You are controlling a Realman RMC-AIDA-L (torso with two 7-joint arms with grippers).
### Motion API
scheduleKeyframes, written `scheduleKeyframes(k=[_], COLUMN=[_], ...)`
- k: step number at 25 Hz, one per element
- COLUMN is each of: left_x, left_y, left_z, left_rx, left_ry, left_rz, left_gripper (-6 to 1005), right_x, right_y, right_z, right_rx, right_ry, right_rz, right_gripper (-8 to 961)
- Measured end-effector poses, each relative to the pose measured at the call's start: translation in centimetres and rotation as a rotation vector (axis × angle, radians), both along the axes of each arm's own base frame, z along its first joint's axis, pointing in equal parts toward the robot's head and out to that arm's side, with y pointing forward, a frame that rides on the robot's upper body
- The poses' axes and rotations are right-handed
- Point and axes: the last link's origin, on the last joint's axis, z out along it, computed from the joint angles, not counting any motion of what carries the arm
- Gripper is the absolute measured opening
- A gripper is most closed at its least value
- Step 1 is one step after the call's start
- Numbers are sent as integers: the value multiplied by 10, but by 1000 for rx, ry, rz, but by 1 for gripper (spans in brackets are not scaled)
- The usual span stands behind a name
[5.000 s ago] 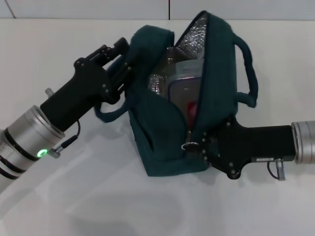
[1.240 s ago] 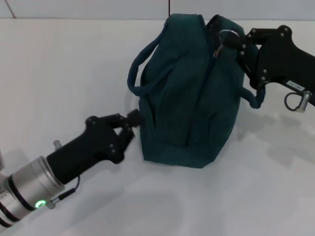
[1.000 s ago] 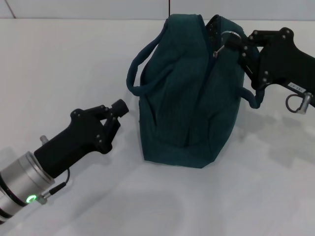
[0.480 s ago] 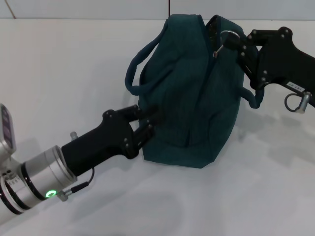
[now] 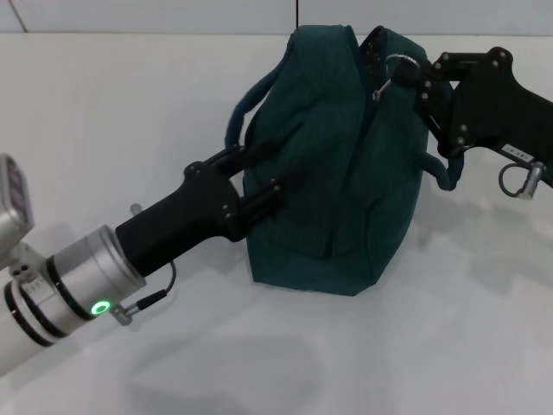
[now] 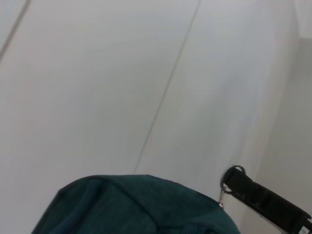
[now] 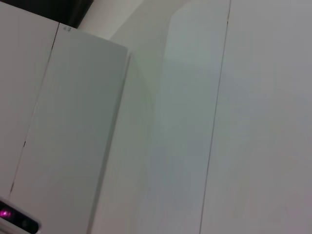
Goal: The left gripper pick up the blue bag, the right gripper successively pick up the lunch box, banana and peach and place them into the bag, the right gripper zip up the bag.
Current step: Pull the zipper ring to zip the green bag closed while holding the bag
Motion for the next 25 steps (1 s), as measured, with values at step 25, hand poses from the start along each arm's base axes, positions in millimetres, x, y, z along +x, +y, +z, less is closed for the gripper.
scheduleKeyframes(k=[25], left_x=[6], left_y=[4], left_z=[-6], left_rx=[35], left_ry=[78], left_rz=[-74], left_gripper=[230], right_x=[2], right_y=[1], right_z=[0], right_rx=[2], right_ry=[-1], right_rz=[-10], right_gripper=[16])
